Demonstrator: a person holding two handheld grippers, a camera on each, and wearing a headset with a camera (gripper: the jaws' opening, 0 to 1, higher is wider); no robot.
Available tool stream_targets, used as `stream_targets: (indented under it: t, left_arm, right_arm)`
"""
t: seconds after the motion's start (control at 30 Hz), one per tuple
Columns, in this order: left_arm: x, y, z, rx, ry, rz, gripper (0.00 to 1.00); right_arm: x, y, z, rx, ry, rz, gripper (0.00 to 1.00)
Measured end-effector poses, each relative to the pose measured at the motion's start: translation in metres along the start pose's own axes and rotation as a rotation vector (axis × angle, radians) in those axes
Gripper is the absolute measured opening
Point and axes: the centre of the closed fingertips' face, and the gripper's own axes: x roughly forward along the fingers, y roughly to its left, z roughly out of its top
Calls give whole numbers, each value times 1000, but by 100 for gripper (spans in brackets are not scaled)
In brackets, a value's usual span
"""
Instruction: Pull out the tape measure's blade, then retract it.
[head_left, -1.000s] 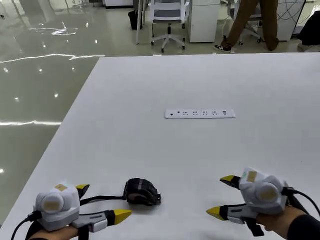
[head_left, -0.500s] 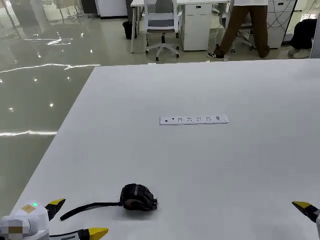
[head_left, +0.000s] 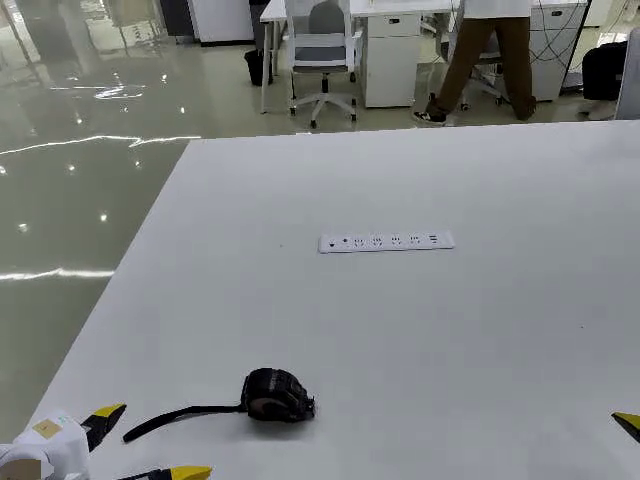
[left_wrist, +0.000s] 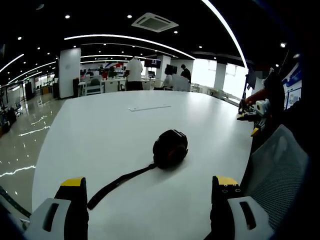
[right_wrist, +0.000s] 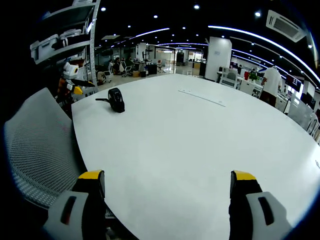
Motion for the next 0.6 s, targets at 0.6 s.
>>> stream_targets:
  t: [0.6]
  left_arm:
    - [4,-9,1,17,4,-17,100]
  right_arm:
    - [-4,-16,0,2,-14,-34,100]
